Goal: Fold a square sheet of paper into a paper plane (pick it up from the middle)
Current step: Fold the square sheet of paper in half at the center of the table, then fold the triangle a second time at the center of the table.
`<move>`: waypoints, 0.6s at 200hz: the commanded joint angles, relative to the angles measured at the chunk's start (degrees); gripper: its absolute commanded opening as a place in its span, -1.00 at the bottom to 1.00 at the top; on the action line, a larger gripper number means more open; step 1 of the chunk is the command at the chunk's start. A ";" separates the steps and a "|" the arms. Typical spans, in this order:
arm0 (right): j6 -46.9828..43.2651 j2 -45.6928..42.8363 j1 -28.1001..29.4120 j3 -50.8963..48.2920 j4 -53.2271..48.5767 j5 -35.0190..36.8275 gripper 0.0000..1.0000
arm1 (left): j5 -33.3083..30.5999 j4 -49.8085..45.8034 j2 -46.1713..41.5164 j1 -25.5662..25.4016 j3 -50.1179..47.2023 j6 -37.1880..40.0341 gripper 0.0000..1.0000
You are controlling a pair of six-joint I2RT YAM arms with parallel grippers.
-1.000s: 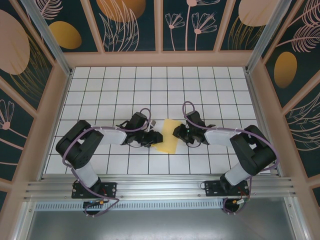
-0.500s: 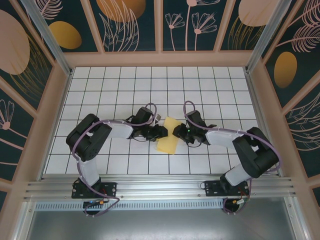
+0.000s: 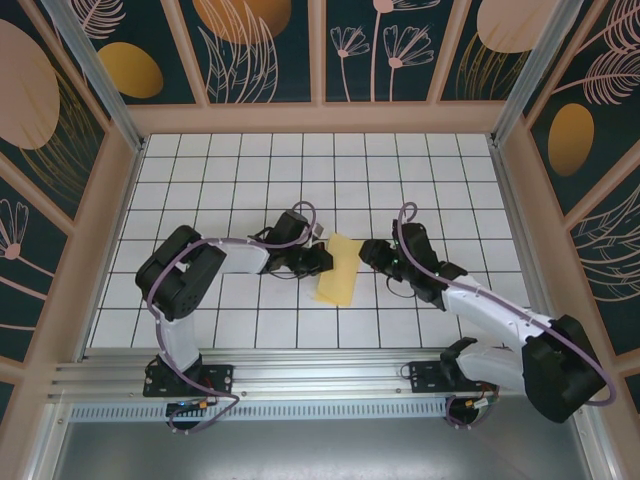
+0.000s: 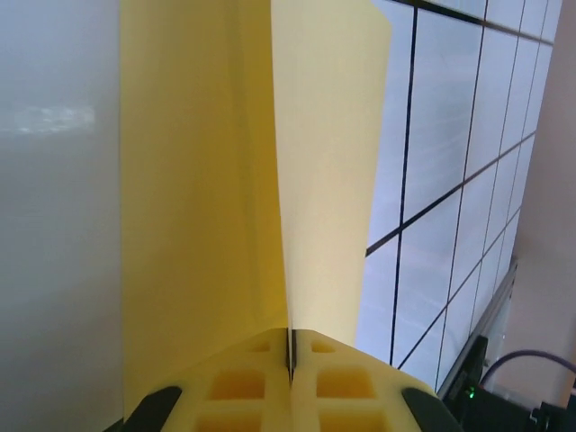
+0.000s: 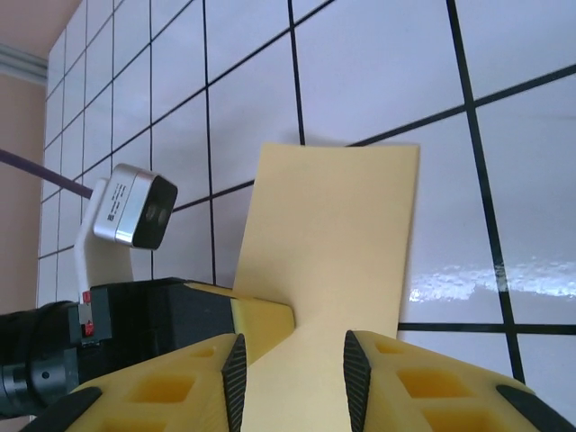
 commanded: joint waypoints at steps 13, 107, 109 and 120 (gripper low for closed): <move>-4.99 3.93 -4.10 0.96 -2.28 -7.82 -0.34 | -4.22 1.95 -4.93 0.03 -2.65 -3.78 -0.92; -25.62 9.90 23.80 3.55 2.71 14.69 -0.05 | -3.63 6.55 -5.94 -0.02 -6.39 -8.54 -0.86; -26.00 10.26 24.57 3.78 2.71 15.25 -0.05 | -3.64 6.55 -5.97 0.04 -6.44 -8.60 -0.85; -28.69 12.29 28.60 4.78 3.13 18.04 -0.05 | -3.70 6.36 -6.11 0.04 -6.39 -8.57 -0.85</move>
